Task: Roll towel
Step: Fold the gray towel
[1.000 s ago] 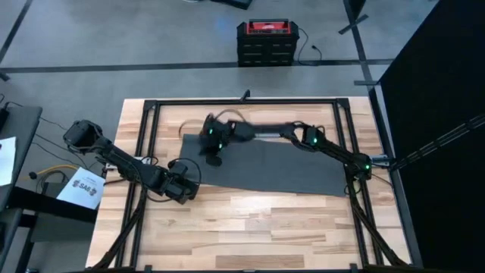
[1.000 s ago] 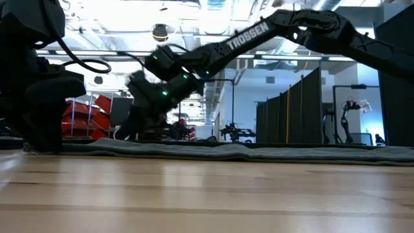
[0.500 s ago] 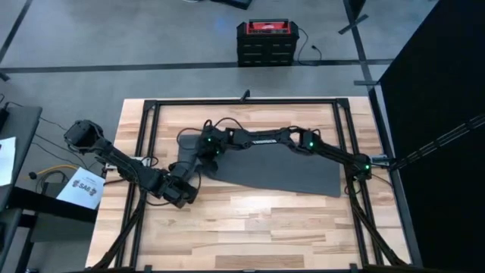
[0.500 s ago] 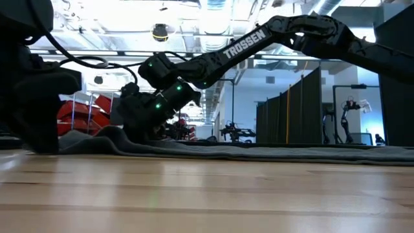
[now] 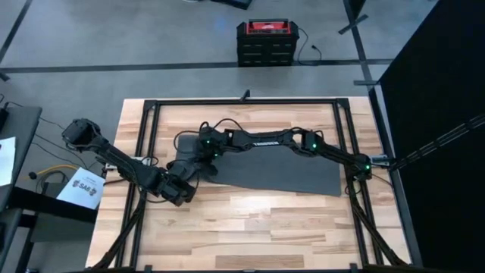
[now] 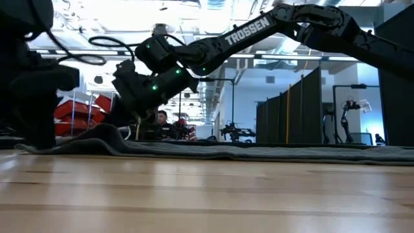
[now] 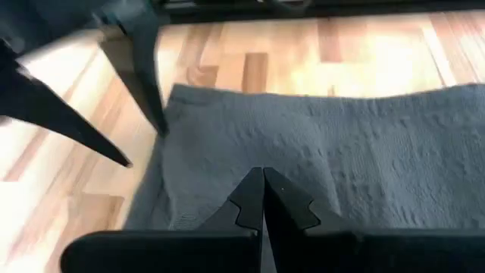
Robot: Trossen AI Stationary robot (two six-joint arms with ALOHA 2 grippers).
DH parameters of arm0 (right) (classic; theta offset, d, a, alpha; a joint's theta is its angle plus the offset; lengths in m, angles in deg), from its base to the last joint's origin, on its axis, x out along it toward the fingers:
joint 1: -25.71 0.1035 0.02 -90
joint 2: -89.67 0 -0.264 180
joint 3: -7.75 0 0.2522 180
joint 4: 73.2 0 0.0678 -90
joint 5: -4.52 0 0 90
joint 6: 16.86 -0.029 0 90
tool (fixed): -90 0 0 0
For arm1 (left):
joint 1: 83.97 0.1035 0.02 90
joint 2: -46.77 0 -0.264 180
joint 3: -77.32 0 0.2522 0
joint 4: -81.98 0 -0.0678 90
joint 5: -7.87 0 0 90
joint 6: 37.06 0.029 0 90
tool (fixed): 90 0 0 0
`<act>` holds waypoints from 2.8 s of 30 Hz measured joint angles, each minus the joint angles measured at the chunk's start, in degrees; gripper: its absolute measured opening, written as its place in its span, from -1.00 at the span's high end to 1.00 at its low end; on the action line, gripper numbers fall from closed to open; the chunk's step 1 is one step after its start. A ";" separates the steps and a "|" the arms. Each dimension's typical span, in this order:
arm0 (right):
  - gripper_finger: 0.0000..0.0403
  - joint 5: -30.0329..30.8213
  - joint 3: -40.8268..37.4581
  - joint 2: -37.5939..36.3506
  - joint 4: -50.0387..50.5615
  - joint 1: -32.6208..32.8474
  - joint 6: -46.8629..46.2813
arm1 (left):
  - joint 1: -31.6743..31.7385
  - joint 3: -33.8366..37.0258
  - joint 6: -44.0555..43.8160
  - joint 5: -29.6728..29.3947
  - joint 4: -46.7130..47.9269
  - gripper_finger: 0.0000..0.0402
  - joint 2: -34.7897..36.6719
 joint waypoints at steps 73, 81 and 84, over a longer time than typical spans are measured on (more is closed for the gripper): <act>1.00 2.42 -0.37 -8.70 25.25 11.64 9.53 | 1.01 -4.61 56.54 1.89 3.63 0.71 -1.05; 1.00 2.45 -0.46 -8.68 26.41 12.13 10.84 | 3.30 -4.77 53.17 4.06 5.48 0.25 -8.15; 1.00 2.41 -0.45 -8.68 25.91 12.46 10.87 | 3.69 -4.89 53.48 4.18 5.66 0.17 -9.23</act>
